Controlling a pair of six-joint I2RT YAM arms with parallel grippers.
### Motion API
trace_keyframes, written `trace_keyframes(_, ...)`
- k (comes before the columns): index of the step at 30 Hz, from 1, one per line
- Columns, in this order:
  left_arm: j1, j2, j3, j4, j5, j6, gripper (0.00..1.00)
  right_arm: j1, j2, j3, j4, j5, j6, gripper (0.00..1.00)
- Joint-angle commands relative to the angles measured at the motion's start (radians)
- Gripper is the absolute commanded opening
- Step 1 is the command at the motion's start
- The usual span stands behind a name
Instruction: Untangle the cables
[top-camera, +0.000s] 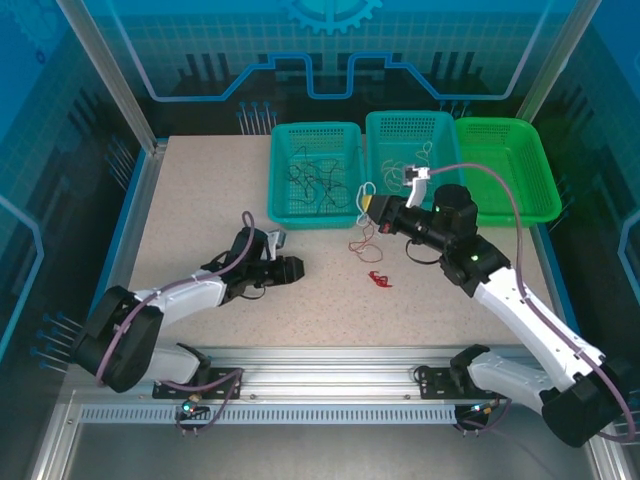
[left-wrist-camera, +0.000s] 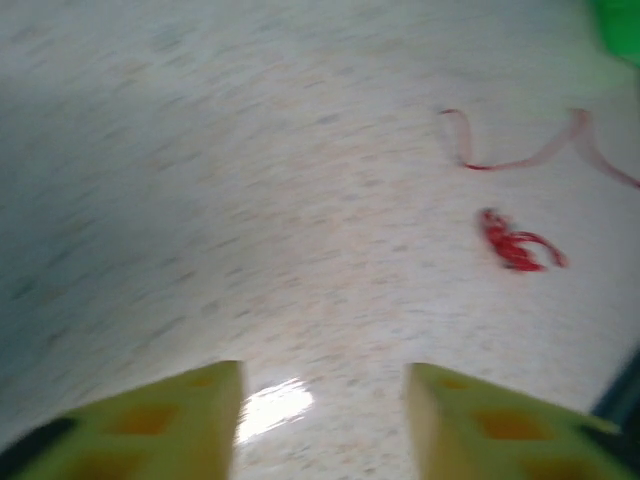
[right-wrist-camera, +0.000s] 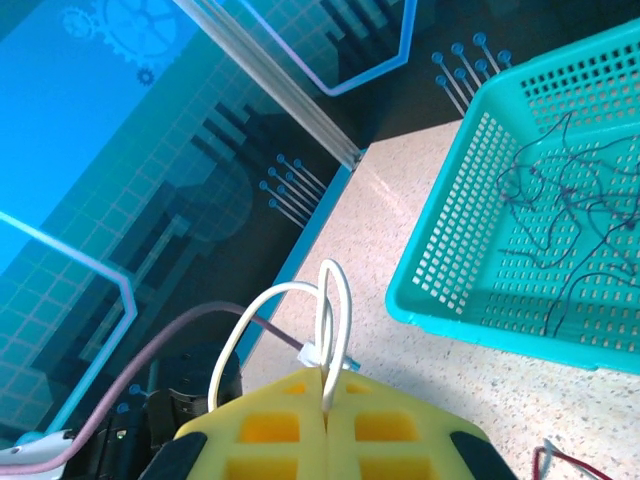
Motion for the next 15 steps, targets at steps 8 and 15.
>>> trace_keyframes(8, -0.097, 0.016, 0.133, 0.213, 0.288, 0.597, 0.74, -0.004, 0.035, 0.075, -0.016, -0.086, -0.005, 0.00)
trace_keyframes(15, -0.138, 0.257, 0.254, 0.406, 0.298, 0.557, 0.74, -0.008, 0.074, 0.133, -0.024, -0.163, 0.002, 0.00)
